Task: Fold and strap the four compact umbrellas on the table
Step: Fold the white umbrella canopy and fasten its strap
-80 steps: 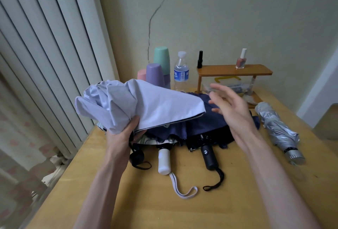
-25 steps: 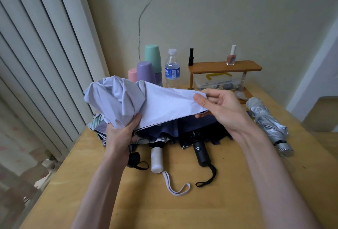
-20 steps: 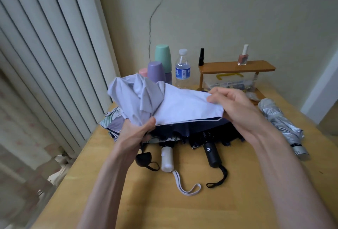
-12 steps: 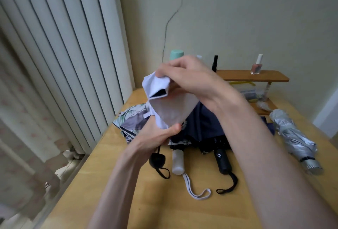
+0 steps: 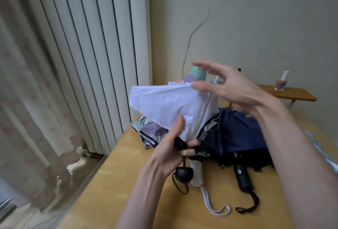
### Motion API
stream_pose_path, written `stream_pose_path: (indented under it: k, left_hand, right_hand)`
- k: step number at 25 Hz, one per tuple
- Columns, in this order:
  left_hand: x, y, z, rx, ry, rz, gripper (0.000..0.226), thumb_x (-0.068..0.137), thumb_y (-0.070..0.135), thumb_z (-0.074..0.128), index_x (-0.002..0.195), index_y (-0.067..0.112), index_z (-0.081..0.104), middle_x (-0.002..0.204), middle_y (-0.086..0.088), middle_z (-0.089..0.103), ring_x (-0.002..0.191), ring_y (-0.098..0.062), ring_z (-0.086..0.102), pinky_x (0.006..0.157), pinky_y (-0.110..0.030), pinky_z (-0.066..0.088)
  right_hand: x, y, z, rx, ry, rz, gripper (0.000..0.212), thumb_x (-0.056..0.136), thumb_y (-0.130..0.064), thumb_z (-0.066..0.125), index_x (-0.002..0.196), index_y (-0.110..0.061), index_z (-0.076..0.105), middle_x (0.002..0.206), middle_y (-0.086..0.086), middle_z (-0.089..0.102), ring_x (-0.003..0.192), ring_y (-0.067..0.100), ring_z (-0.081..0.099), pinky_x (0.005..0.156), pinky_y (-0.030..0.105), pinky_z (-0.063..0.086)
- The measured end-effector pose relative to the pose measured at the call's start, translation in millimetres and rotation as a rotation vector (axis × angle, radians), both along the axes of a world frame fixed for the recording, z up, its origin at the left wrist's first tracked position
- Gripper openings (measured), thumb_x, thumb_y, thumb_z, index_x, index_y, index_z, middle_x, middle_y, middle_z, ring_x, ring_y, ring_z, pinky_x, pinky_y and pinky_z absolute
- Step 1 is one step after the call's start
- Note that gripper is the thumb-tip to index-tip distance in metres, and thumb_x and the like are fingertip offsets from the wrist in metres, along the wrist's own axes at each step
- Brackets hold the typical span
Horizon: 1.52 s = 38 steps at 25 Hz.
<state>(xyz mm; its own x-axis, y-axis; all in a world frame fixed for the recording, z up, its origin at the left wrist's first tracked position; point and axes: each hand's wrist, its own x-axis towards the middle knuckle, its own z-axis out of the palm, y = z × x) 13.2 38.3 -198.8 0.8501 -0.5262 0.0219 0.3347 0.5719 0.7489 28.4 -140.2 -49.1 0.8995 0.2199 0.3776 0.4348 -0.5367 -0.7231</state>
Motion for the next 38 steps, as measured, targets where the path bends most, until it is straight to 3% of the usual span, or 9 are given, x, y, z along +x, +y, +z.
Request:
stream_pose_path:
  k: [6,13,20,24,25,26,27,30,38]
  left_hand:
    - [-3.6,6.3,-8.7,0.045,0.011,-0.247,0.061,0.07,0.06,0.093,0.115,0.021,0.079,0.096,0.0,0.059,0.061,-0.007,0.041,0.049,-0.016,0.016]
    - [-11.6,2.5,-5.8,0.096,0.068,-0.284,0.083,0.064,0.076,0.084,0.125,0.02,0.076,0.104,-0.003,0.071,0.056,-0.011,0.051,0.048,-0.017,0.023]
    - [-8.3,-9.1,11.6,0.416,-0.198,-0.095,0.111,0.06,0.093,0.059,0.148,0.025,0.053,0.134,-0.002,0.073,0.117,-0.03,0.073,0.08,-0.042,0.065]
    - [-10.9,-1.0,31.8,0.658,-0.409,0.043,0.057,0.092,0.059,0.066,0.108,0.005,0.06,0.074,0.022,0.072,0.065,-0.003,0.07,0.062,-0.014,0.054]
    - [-9.9,-1.5,36.5,0.742,-0.474,0.071,0.076,0.093,0.054,0.072,0.125,-0.01,0.044,0.063,0.023,0.064,0.056,0.0,0.061,0.057,-0.01,0.045]
    - [-4.4,-2.7,31.9,0.713,-0.53,0.082,0.052,0.088,0.052,0.08,0.091,0.024,0.036,0.066,0.022,0.065,0.059,0.002,0.059,0.059,-0.009,0.044]
    - [-5.0,-7.5,33.5,0.711,-0.534,0.126,0.047,0.081,0.047,0.089,0.103,0.015,0.063,0.081,0.024,0.073,0.074,0.005,0.067,0.068,-0.01,0.048]
    - [-7.7,-18.0,24.8,0.608,-0.524,0.187,0.069,0.072,0.022,0.098,0.129,0.033,0.061,0.122,0.021,0.075,0.116,0.0,0.07,0.09,-0.017,0.056]
    - [-7.5,-20.0,10.0,0.51,-0.329,0.023,0.06,0.083,0.02,0.09,0.136,0.027,0.063,0.126,-0.003,0.076,0.109,-0.033,0.074,0.08,-0.038,0.063]
  right_hand:
    - [-1.8,-17.1,-25.6,-0.012,0.3,0.123,0.079,0.071,-0.058,0.091,0.141,-0.059,0.055,0.147,-0.023,0.058,0.138,-0.004,0.051,0.119,0.035,0.041]
    - [-7.1,-3.1,-32.2,0.011,0.202,0.012,0.034,0.077,-0.035,0.093,0.106,-0.03,0.075,0.11,0.001,0.075,0.09,0.005,0.068,0.085,0.022,0.051]
    - [-5.4,-30.2,-20.7,0.107,0.206,-0.121,0.037,0.073,-0.034,0.095,0.104,-0.026,0.077,0.101,-0.003,0.079,0.089,0.005,0.072,0.081,0.024,0.053]
    - [-4.9,-40.0,-15.0,0.13,0.22,-0.136,0.034,0.075,-0.033,0.093,0.104,-0.025,0.077,0.092,-0.009,0.077,0.081,0.0,0.071,0.07,0.016,0.051]
    - [-4.7,-39.8,-14.5,0.125,0.218,-0.138,0.032,0.076,-0.032,0.093,0.103,-0.024,0.077,0.091,-0.009,0.077,0.077,-0.001,0.07,0.066,0.014,0.051]
    - [-4.3,-38.5,-14.5,0.131,0.212,-0.145,0.032,0.076,-0.031,0.093,0.103,-0.024,0.077,0.092,-0.008,0.076,0.075,-0.002,0.069,0.063,0.012,0.05]
    - [-3.1,-36.9,-15.5,0.146,0.205,-0.151,0.032,0.076,-0.03,0.093,0.103,-0.023,0.077,0.094,-0.006,0.076,0.074,-0.003,0.069,0.062,0.011,0.05]
    - [-1.3,-30.8,-18.6,0.181,0.204,-0.152,0.032,0.076,-0.027,0.093,0.102,-0.022,0.077,0.1,-0.003,0.078,0.079,0.001,0.07,0.068,0.015,0.053]
    - [6.5,-22.7,-30.0,0.144,0.152,-0.057,0.03,0.076,-0.026,0.094,0.1,-0.019,0.077,0.095,-0.006,0.077,0.085,0.005,0.069,0.082,0.025,0.054]
